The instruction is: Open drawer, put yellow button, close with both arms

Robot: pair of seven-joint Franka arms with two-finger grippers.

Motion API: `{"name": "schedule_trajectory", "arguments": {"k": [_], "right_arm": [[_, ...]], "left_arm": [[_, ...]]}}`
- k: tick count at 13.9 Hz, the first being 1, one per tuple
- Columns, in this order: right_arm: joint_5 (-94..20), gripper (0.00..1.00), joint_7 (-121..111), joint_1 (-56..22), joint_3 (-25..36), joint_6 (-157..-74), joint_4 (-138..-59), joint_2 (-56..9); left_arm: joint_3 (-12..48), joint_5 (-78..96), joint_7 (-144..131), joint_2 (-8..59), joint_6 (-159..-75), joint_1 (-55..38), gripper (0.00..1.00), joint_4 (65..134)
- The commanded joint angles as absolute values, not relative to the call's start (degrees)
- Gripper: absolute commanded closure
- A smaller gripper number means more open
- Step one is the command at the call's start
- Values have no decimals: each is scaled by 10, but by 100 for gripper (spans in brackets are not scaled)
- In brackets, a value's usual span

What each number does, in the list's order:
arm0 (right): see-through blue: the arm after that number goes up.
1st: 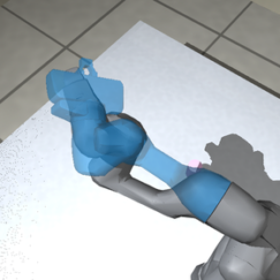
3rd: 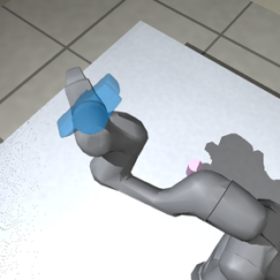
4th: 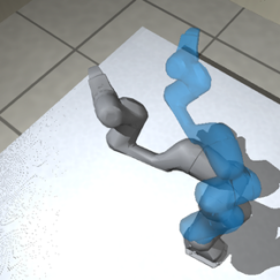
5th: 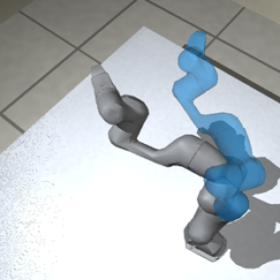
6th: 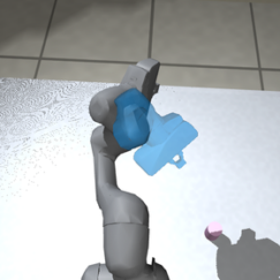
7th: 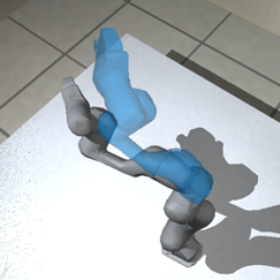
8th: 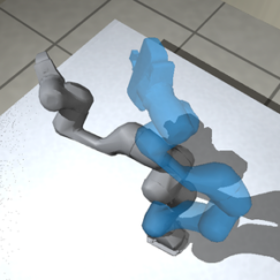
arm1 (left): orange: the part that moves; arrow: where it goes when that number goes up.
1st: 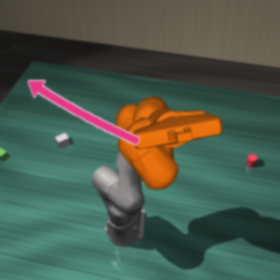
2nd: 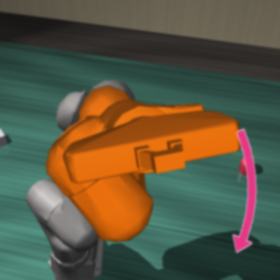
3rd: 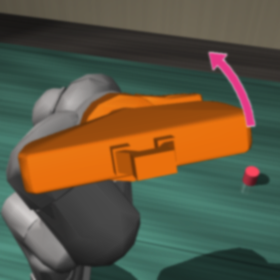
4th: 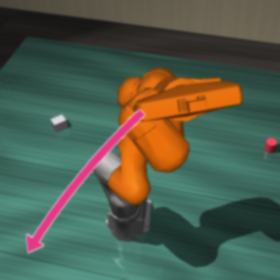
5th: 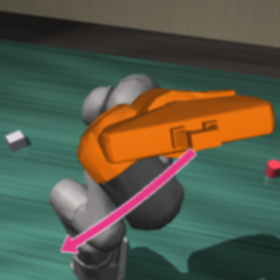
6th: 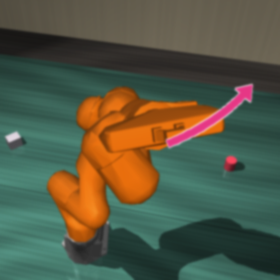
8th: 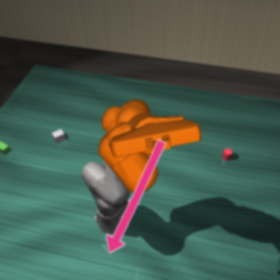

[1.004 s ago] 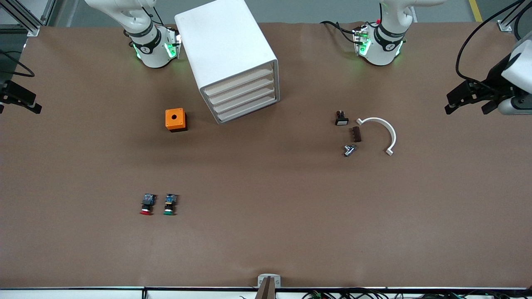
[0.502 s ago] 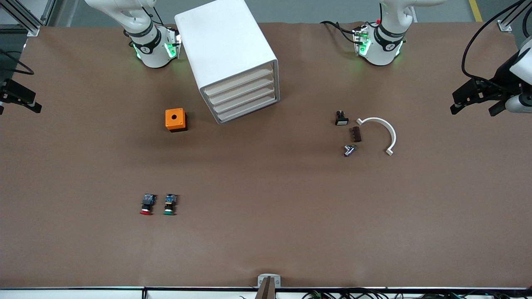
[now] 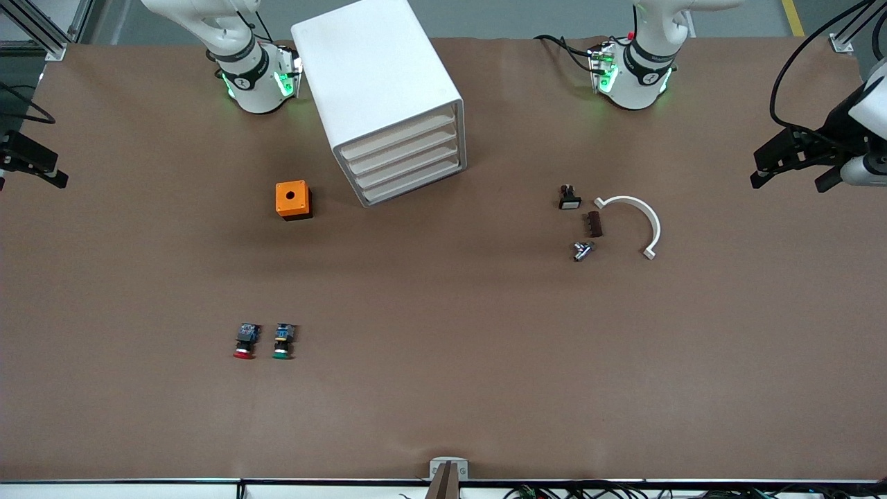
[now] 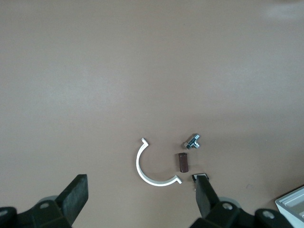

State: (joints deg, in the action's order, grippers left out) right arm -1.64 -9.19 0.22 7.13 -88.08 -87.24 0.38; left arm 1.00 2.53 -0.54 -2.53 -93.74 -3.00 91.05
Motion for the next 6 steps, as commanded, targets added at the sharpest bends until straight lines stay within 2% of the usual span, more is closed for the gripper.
{"name": "schedule_trajectory", "arguments": {"k": [1,6], "right_arm": [[-25,0,-94,9,68,-884,-888,23],[-26,0,-81,9,67,-878,-888,24]], "left_arm": [[11,16,-24,-25,-925,-33,0,899],[11,18,-25,-25,-925,-33,0,898]]}}
